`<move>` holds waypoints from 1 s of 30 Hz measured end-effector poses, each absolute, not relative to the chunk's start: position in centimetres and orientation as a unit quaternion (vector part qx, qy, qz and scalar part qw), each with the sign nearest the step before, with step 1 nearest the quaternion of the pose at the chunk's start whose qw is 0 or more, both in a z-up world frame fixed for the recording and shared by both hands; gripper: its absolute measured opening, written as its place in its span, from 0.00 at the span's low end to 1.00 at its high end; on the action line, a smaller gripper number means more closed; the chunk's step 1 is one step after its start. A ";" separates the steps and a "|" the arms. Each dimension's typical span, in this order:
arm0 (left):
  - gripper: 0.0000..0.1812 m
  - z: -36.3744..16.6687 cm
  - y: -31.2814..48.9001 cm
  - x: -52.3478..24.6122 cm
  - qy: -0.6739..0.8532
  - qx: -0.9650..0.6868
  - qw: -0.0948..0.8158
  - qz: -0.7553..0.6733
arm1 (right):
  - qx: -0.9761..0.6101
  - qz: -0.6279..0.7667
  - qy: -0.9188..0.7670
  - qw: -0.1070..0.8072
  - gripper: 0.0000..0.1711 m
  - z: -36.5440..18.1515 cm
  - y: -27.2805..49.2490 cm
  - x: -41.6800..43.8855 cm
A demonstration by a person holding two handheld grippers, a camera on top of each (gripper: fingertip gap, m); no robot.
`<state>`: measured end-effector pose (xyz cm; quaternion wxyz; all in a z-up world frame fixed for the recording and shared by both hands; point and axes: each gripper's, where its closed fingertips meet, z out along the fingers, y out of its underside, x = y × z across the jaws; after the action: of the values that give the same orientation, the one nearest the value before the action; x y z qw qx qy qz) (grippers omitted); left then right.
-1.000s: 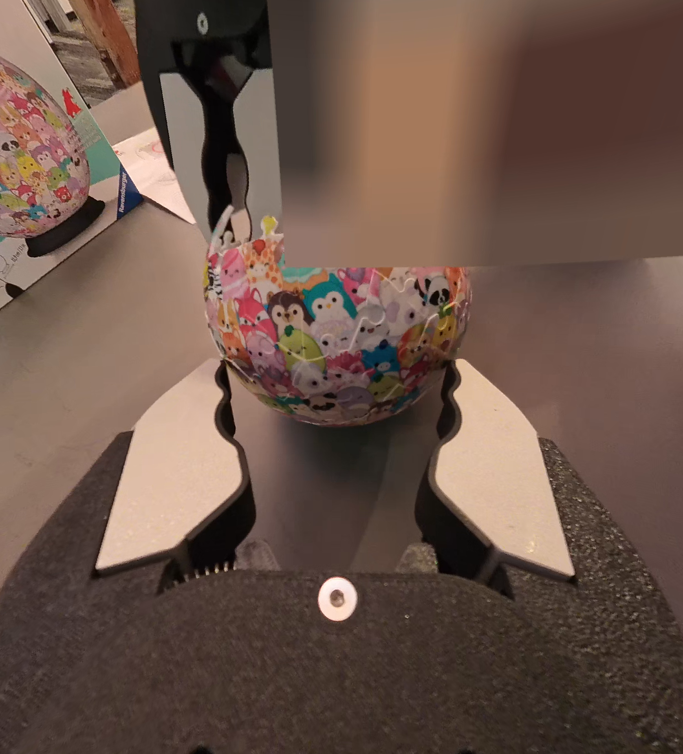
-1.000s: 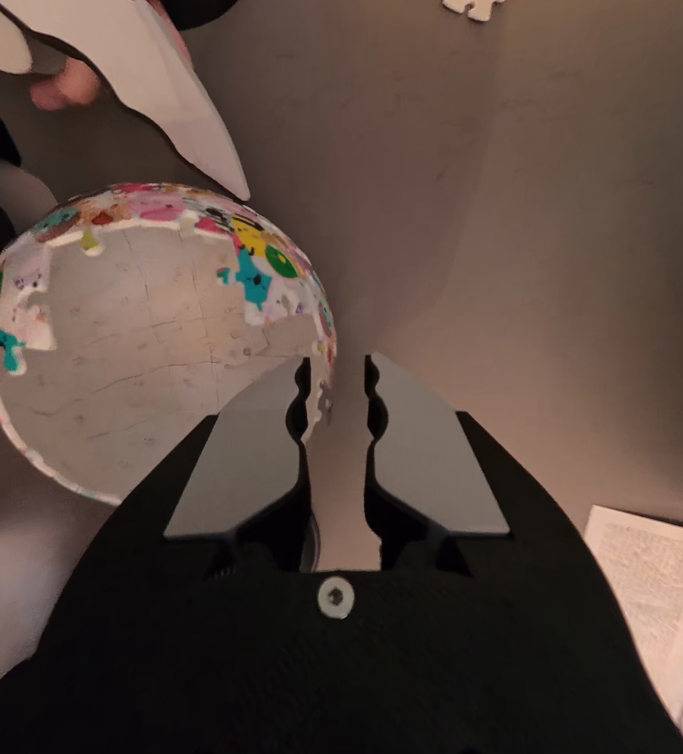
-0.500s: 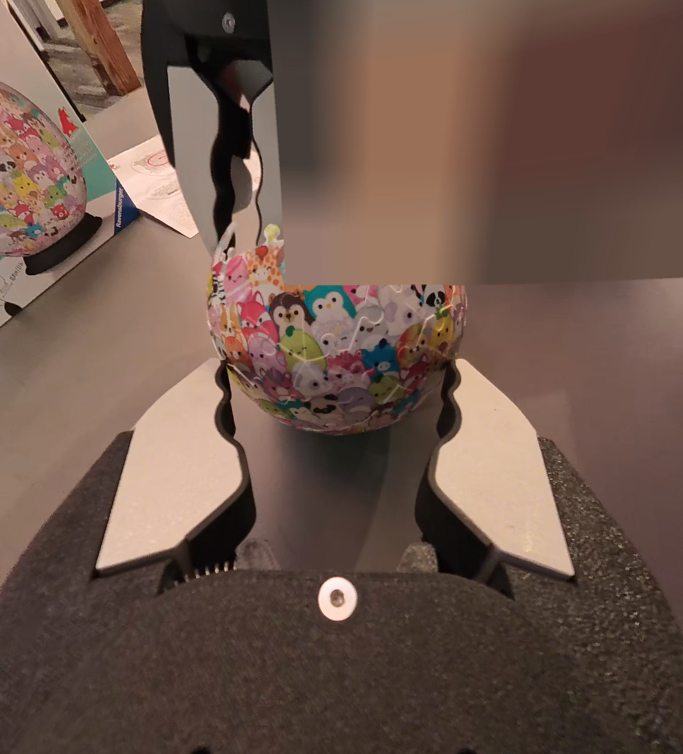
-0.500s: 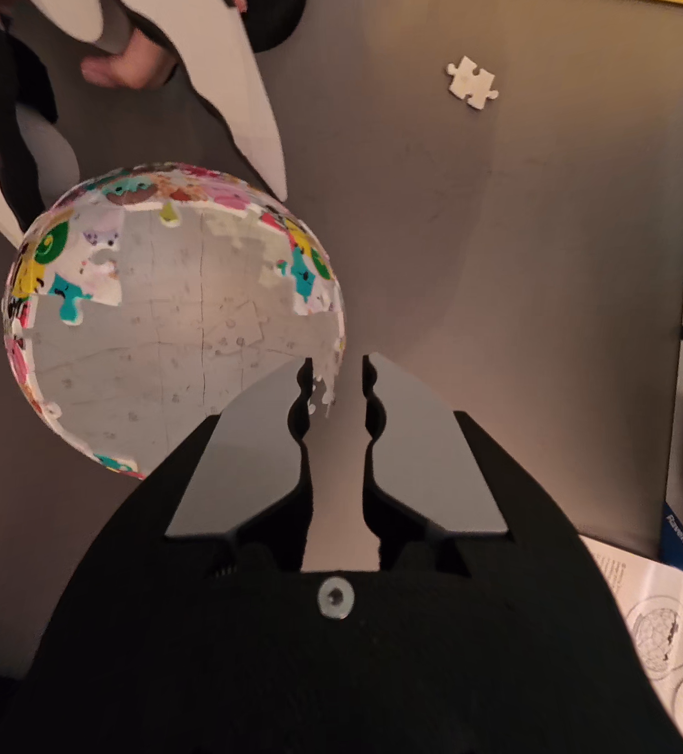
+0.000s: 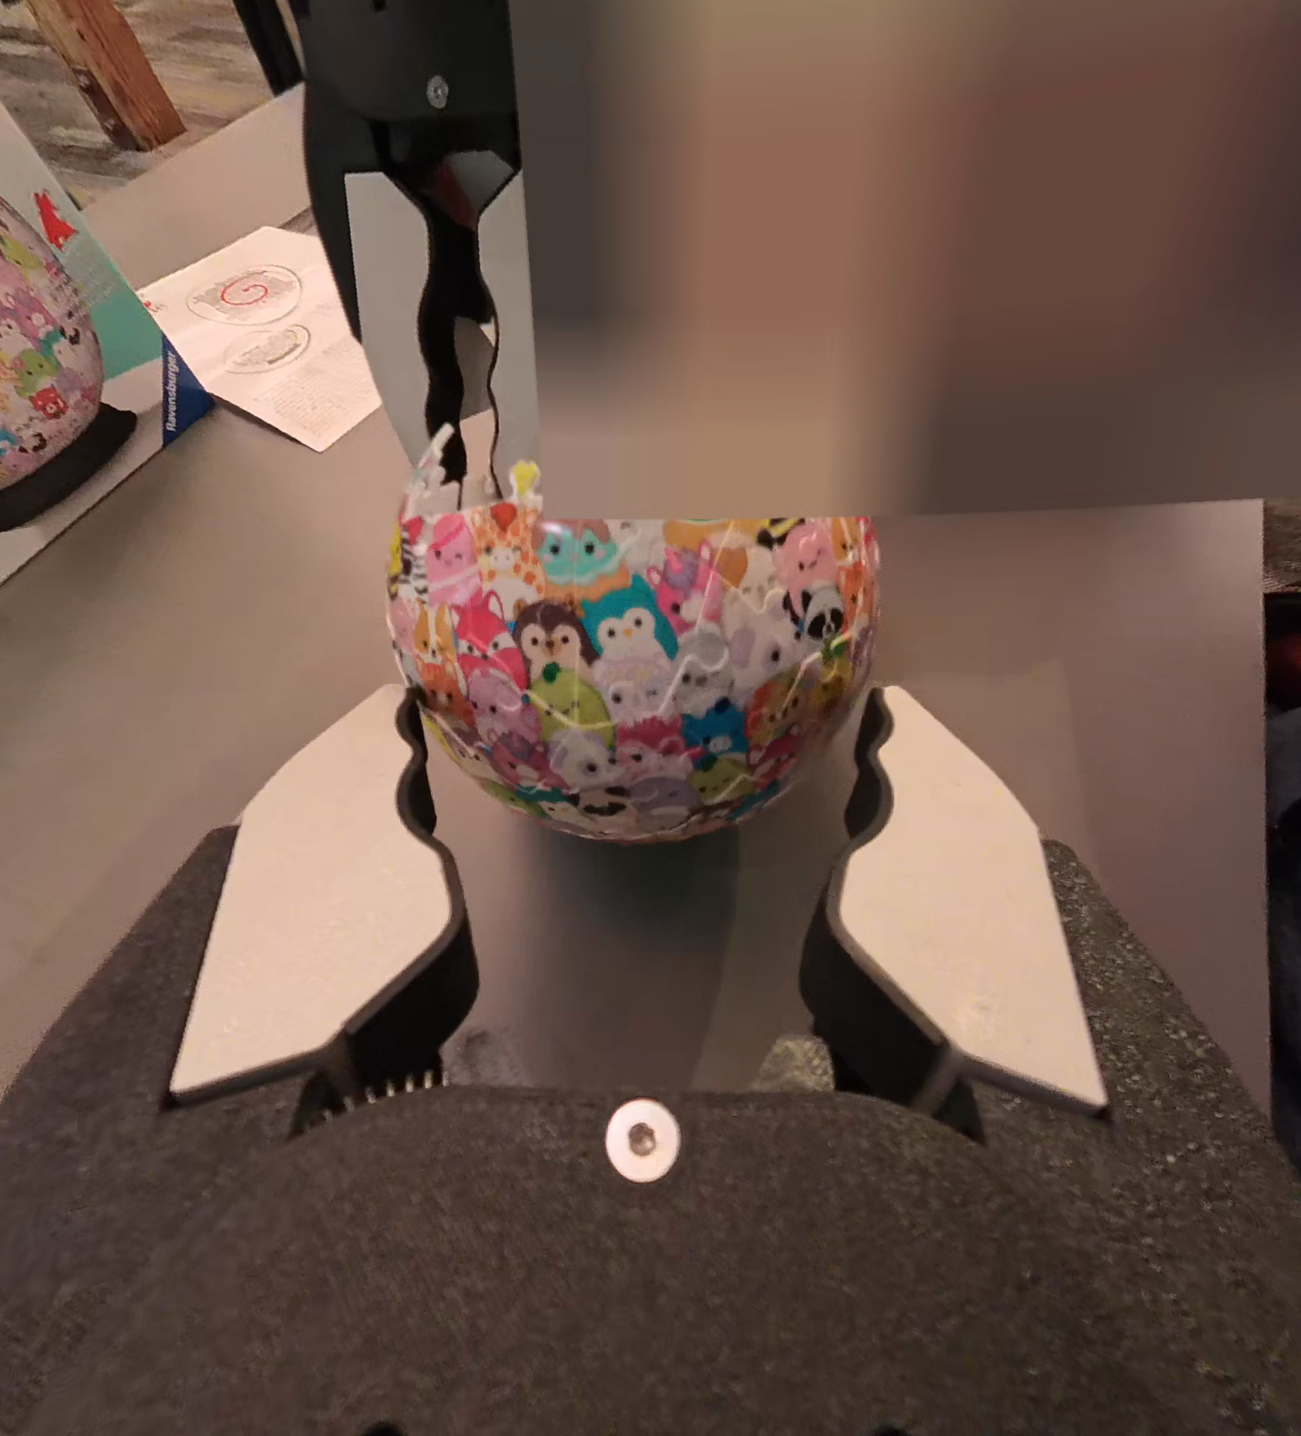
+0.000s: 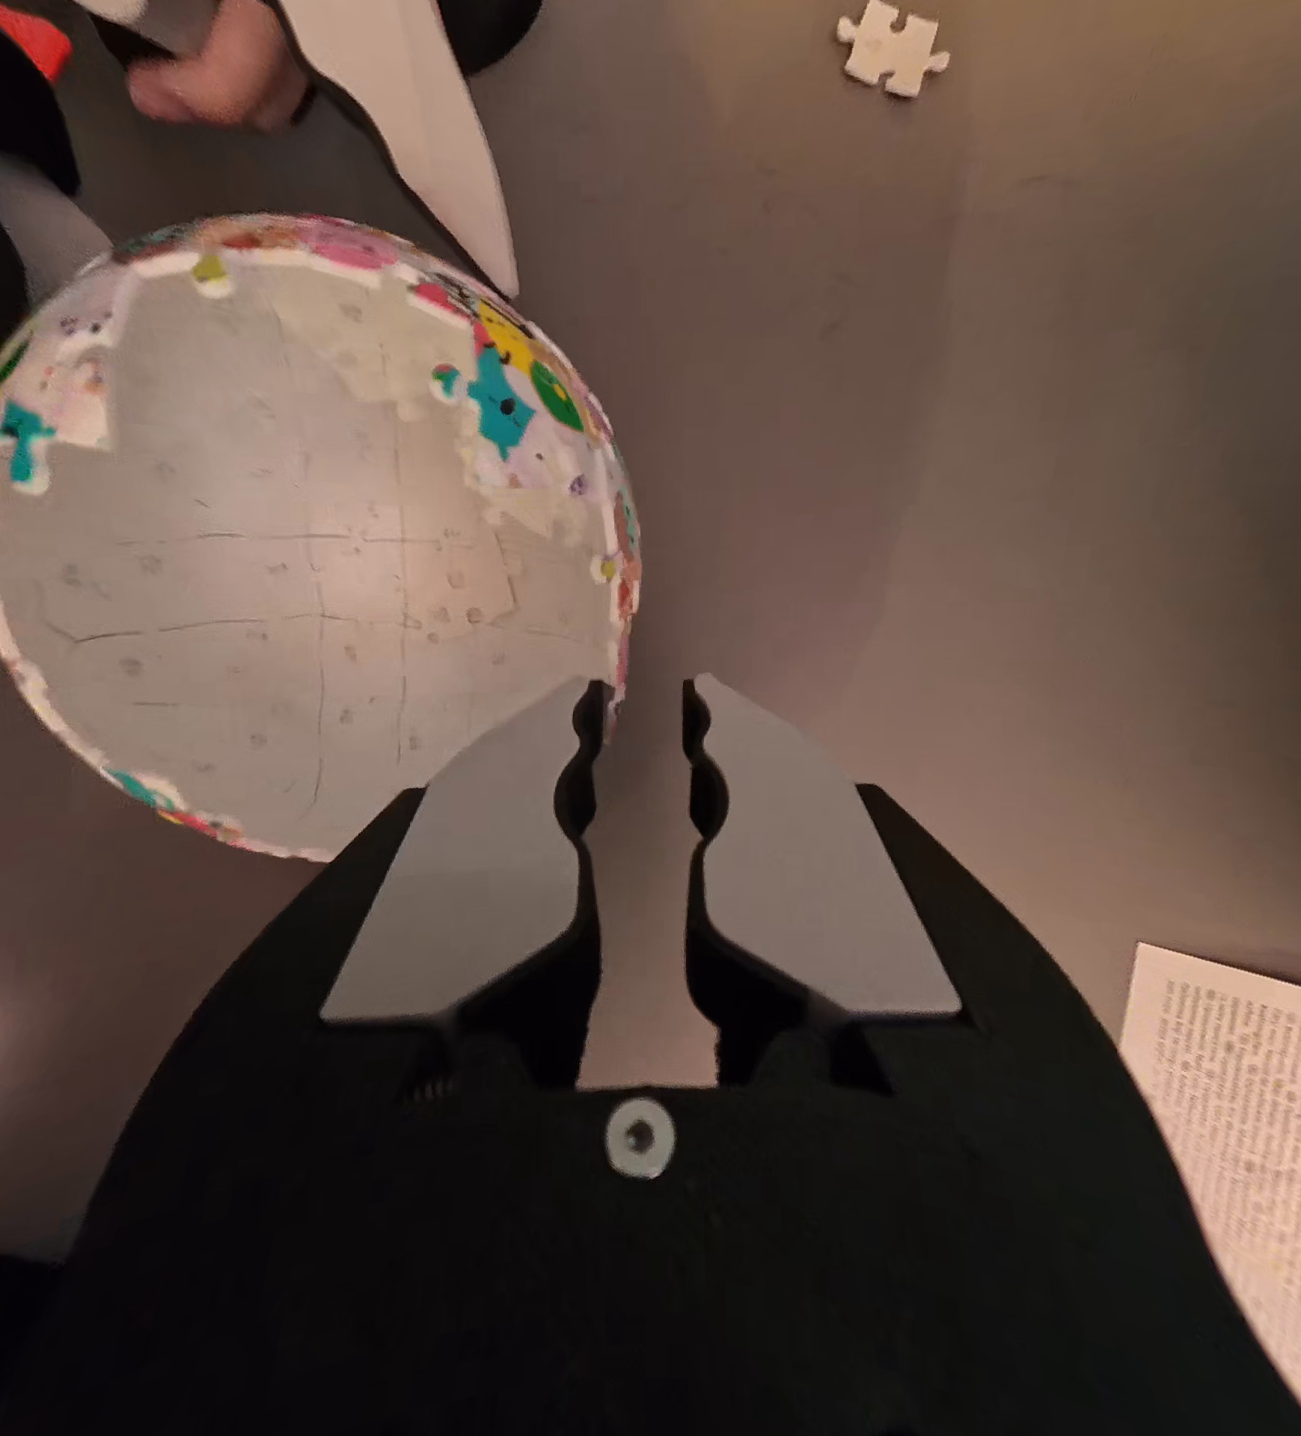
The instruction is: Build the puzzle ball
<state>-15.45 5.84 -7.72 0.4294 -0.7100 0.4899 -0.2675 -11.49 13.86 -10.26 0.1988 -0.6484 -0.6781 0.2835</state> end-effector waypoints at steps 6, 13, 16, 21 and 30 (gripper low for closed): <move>0.60 -7.4 5.3 -16.4 0.474 -0.709 0.426 -0.301 | -0.644 0.295 -0.675 0.205 0.12 -9.4 12.7 -12.6; 0.64 -7.6 5.7 -16.4 0.475 -0.707 0.430 -0.299 | -0.658 0.271 -0.666 0.222 0.12 -9.1 12.7 -13.6; 0.63 -7.4 5.9 -16.1 0.471 -0.709 0.429 -0.302 | -0.668 0.267 -0.656 0.227 0.12 -8.9 12.9 -13.6; 0.63 -7.3 6.1 -15.6 0.467 -0.720 0.419 -0.298 | -0.681 0.261 -0.646 0.227 0.12 -8.9 13.3 -13.3; 0.63 -7.2 6.5 -15.2 0.457 -0.736 0.399 -0.301 | -0.649 0.227 -0.680 0.255 0.12 -8.8 13.7 -13.4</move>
<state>-15.18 6.54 -7.25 0.3989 -0.7356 0.4570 -0.3015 -13.41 13.72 -8.76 0.2551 -0.6487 -0.6803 0.2265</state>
